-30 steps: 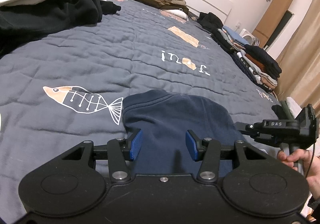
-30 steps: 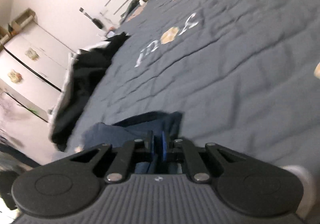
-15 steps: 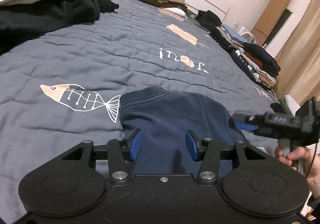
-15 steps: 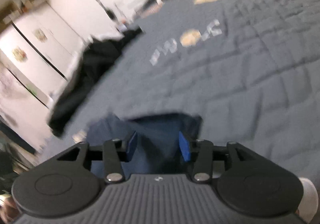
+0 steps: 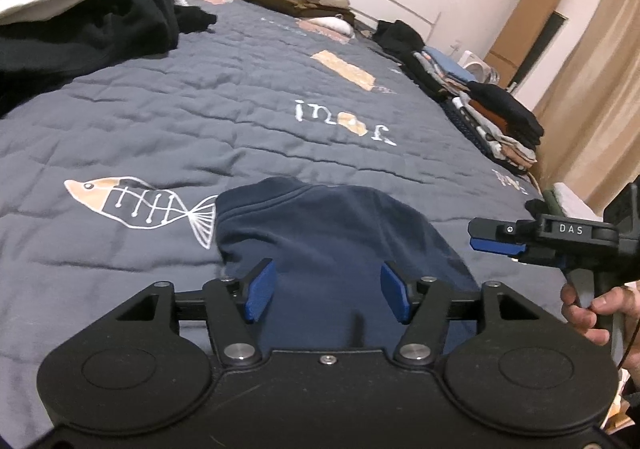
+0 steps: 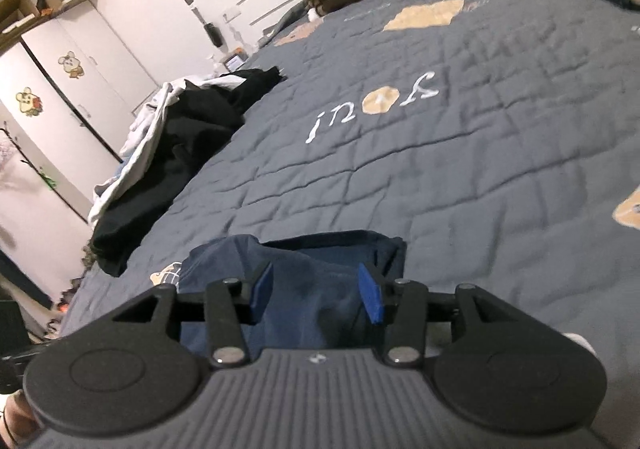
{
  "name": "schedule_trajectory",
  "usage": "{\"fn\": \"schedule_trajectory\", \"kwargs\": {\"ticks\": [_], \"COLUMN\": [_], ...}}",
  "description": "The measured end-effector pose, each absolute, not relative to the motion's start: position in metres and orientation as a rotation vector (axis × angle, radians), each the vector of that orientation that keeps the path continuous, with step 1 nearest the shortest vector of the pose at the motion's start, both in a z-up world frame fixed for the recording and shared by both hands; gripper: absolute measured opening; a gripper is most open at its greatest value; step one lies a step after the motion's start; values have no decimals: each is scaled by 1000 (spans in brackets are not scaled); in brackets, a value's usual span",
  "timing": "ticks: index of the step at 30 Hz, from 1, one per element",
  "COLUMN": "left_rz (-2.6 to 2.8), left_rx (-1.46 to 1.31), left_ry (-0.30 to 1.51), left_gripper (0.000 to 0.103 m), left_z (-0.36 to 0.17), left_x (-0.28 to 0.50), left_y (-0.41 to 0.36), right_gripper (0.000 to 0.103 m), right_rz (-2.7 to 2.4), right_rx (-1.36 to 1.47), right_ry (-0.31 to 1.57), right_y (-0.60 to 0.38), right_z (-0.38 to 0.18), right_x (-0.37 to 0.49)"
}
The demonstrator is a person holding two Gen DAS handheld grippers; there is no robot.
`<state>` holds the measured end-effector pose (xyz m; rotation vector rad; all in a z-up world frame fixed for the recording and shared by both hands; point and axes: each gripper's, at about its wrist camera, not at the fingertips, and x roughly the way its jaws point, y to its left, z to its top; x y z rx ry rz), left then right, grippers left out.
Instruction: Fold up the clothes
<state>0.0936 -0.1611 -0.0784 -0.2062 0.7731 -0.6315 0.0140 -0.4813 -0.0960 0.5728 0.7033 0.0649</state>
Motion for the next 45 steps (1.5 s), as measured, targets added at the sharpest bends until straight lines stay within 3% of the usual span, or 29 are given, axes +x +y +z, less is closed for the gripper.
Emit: {"fn": "schedule_trajectory", "kwargs": {"ticks": [6,21,29,36,37,38,40,41,45], "left_rz": [-677,-634,-587,-612,-612,-613,-613,-613,-663], "left_rx": [-192,-184,-320,-352,-362,-373,-393,-404,-471], "left_ry": [764,814,917,1032,1030,1028,1025,1023,993], "left_gripper": [66,71,72,72,68,49,22,14,9], "left_z": [-73,-82,-96,-122,-123,-124,-125,-126,-105], "left_x": [83,35,-1,-26,-27,-27,-29,-29,-48], "left_y": [-170,-145,-100,-112,-112,-112,-111,-111,-99], "right_gripper": [48,48,48,49,49,49,49,49,49], "right_rz": [27,-7,-6,-25,-35,-47,-72,-80,-42], "right_rx": [558,603,628,618,618,613,608,612,635], "right_ry": [686,724,753,810,826,836,855,858,810], "right_y": [-467,-437,-436,-426,-425,-425,-425,-426,-429], "right_z": [-76,-98,-104,-113,-116,-118,-120,-121,-109], "right_x": [-13,-107,-153,-154,-152,-151,-150,-151,-157]}}
